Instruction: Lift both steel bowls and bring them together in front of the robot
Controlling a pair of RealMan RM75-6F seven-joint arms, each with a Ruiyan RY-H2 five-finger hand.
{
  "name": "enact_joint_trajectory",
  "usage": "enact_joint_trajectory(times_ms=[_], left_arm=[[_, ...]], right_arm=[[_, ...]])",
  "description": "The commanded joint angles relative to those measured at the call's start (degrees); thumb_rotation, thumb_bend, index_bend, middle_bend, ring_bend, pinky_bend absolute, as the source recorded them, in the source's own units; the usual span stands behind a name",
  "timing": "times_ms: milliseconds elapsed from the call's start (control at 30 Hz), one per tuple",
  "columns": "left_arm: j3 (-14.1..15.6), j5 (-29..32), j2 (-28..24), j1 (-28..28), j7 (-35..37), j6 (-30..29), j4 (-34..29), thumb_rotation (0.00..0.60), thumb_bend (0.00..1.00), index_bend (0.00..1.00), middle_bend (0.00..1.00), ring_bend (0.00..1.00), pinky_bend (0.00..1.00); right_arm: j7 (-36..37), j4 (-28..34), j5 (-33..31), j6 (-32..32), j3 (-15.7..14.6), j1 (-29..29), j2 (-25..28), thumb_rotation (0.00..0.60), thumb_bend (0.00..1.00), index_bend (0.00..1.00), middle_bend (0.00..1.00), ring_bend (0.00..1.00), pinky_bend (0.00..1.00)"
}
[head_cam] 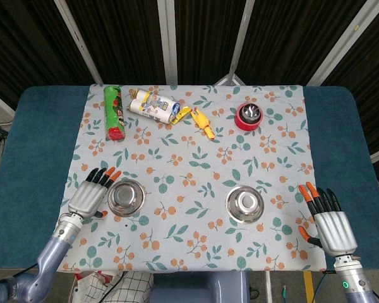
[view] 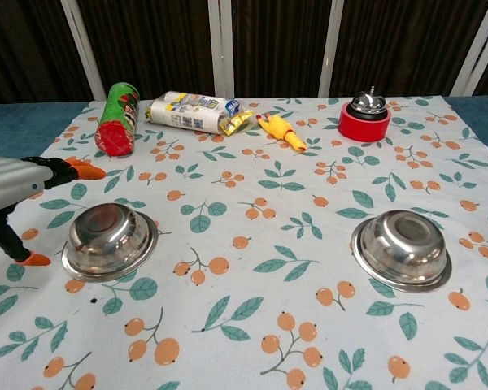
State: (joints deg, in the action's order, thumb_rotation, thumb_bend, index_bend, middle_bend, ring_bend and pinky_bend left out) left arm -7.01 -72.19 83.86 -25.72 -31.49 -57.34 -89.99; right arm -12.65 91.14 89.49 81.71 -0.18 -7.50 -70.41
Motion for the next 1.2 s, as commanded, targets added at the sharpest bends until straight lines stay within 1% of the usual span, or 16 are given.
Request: enact_joint_trajectory(times_ms=[33, 167, 233, 333, 400, 500, 567, 633, 733, 833, 1000, 1067, 1200], left_arm=[[-0.7, 2.8, 2.3, -1.9, -1.9, 2.1, 1.3, 0.6, 0.08, 0.0, 0.0, 0.0, 0.02], [-0.9, 5.3, 4.4, -3.6, -4.6, 3.1, 2.0, 0.6, 0.08, 0.0, 0.0, 0.0, 0.06], [-0.7, 6.3, 5.0, -4.1, -6.3, 2.7, 2.0, 0.6, 0.09, 0.0, 0.02, 0.0, 0.1], [-0.6, 7.8, 5.7, -4.5, -8.2, 2.1, 1.9, 0.6, 0.1, 0.03, 0.07, 0.0, 0.14], [-0.7, 9.1, 6.2, -5.0, -9.3, 2.0, 1.7, 0.6, 0.1, 0.07, 0.11, 0.03, 0.16], [-0.6, 10.2, 6.8, -5.8, -10.4, 1.8, 1.5, 0.6, 0.11, 0.12, 0.18, 0.08, 0.23], [-0.5, 10.3, 7.0, -6.2, -10.7, 1.7, 1.2, 0.6, 0.13, 0.17, 0.25, 0.15, 0.3], [-0.2, 10.5, 7.3, -6.5, -11.2, 1.2, 1.1, 0.6, 0.16, 0.25, 0.35, 0.24, 0.4], [0.0, 11.1, 7.5, -6.9, -11.7, 0.9, 1.1, 0.6, 0.18, 0.33, 0.47, 0.33, 0.5], [0.0, 11.8, 7.6, -7.2, -11.5, 0.9, 0.9, 0.6, 0.19, 0.38, 0.53, 0.39, 0.56], [0.2, 11.9, 7.2, -7.8, -11.1, 0.5, 0.3, 0.6, 0.25, 0.48, 0.63, 0.48, 0.63], [0.2, 10.7, 6.8, -7.6, -9.7, -0.3, -0.1, 0.6, 0.27, 0.51, 0.66, 0.5, 0.65], [0.7, 6.1, 4.8, -6.6, -4.5, -2.3, -0.9, 0.6, 0.31, 0.54, 0.7, 0.53, 0.68]], right_arm=[[0.2, 0.0, -0.1, -0.1, 0.0, 0.0, 0.1, 0.524, 0.35, 0.0, 0.0, 0.0, 0.0], [0.6, 0.0, -0.2, 0.0, 0.2, 0.0, 0.3, 0.524, 0.35, 0.0, 0.0, 0.0, 0.0], [0.9, -0.1, -0.3, -0.1, 0.3, 0.0, 0.4, 0.524, 0.35, 0.0, 0.0, 0.0, 0.0], [1.2, -0.1, -0.4, -0.1, 0.4, 0.0, 0.6, 0.524, 0.35, 0.0, 0.0, 0.0, 0.0], [1.4, 0.0, -0.3, -0.1, 0.4, 0.0, 0.7, 0.524, 0.35, 0.0, 0.0, 0.0, 0.0], [1.3, 0.1, -0.1, -0.2, 0.2, 0.0, 0.7, 0.524, 0.35, 0.0, 0.0, 0.0, 0.0], [1.3, 0.2, -0.1, -0.2, 0.2, 0.1, 0.7, 0.524, 0.35, 0.0, 0.0, 0.0, 0.0], [1.2, 0.2, -0.2, -0.3, 0.3, 0.0, 0.7, 0.524, 0.35, 0.0, 0.0, 0.0, 0.0], [1.1, 0.2, -0.4, -0.7, 0.3, 0.0, 0.7, 0.524, 0.35, 0.0, 0.0, 0.0, 0.0], [1.1, 0.3, -0.5, -0.9, 0.2, -0.1, 0.7, 0.524, 0.34, 0.0, 0.0, 0.0, 0.0], [1.1, 0.6, -0.5, -1.0, 0.2, 0.0, 0.9, 0.524, 0.35, 0.0, 0.0, 0.0, 0.0], [1.0, 0.6, -0.5, -1.2, 0.1, -0.1, 1.0, 0.524, 0.35, 0.0, 0.0, 0.0, 0.0], [0.2, 0.2, -0.4, -1.5, 0.1, -0.3, 0.7, 0.524, 0.35, 0.0, 0.0, 0.0, 0.0]])
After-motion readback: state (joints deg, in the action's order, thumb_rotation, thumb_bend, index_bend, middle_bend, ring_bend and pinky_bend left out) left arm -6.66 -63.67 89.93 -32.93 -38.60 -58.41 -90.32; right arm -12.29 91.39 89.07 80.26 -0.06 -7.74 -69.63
